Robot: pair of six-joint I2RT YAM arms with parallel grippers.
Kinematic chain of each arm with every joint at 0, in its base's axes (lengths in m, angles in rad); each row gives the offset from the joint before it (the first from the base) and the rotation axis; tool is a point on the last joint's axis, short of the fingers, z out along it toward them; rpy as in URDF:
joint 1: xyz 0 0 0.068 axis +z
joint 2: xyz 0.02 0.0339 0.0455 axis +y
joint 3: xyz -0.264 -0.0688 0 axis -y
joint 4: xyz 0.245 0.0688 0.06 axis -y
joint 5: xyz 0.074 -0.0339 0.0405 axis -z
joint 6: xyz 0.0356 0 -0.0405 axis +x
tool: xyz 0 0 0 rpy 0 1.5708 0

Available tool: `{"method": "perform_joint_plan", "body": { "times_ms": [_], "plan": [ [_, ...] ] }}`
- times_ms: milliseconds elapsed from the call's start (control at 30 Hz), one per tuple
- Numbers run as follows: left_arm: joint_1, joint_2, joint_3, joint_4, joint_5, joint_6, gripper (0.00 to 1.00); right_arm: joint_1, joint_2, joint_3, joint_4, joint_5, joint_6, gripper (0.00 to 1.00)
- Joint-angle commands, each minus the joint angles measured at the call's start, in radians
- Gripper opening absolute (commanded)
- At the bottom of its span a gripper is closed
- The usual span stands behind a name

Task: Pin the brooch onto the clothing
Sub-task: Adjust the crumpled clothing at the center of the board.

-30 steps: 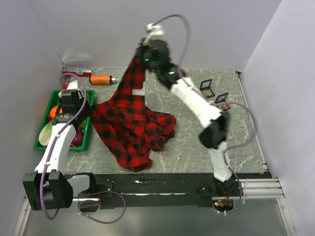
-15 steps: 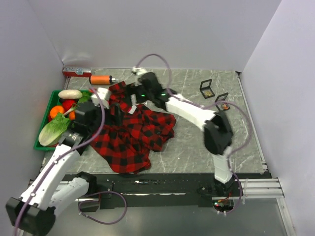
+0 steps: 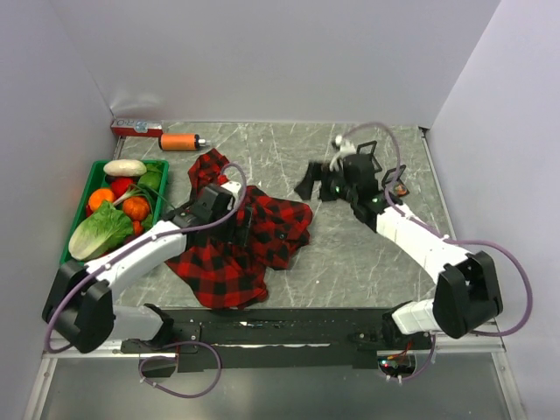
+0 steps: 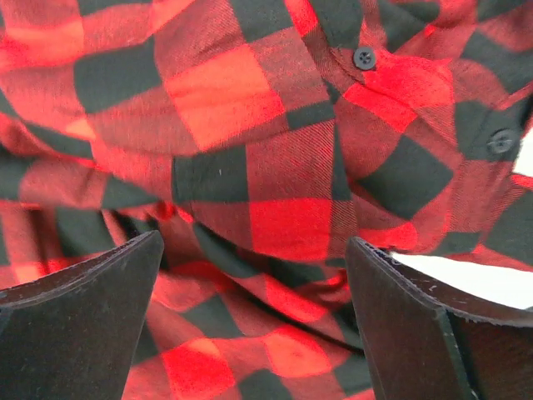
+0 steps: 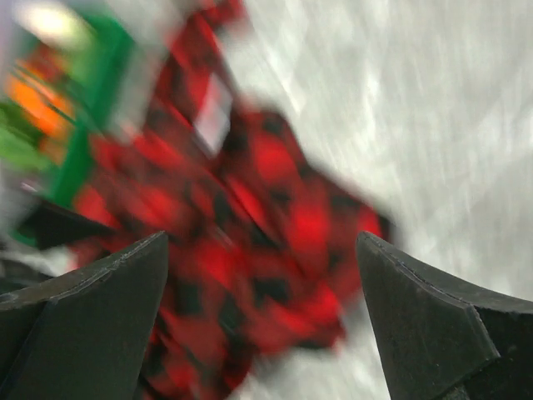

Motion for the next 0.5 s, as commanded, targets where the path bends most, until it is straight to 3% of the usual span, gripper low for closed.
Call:
{"method": "perform_joint_plan", "body": {
  "times_ms": [0, 200, 333, 467],
  "plan": [
    [-0.004, -0.117, -0.041, 0.028, -0.033, -0.199, 0.96, -0.055, -0.009, -0.149, 0.024, -0.048, 0.065, 0.98],
    [-0.003, -0.248, -0.191, 0.155, -0.026, -0.339, 0.96, -0.066, 0.034, -0.224, 0.114, -0.093, 0.114, 0.97],
    [0.005, -0.254, -0.245, 0.207, -0.035, -0.385, 0.96, -0.084, 0.071, -0.247, 0.16, -0.091, 0.157, 0.96],
    [0.06, -0.253, -0.31, 0.313, 0.051, -0.428, 0.96, -0.094, 0.121, -0.263, 0.217, -0.104, 0.2, 0.94]
  ]
}}
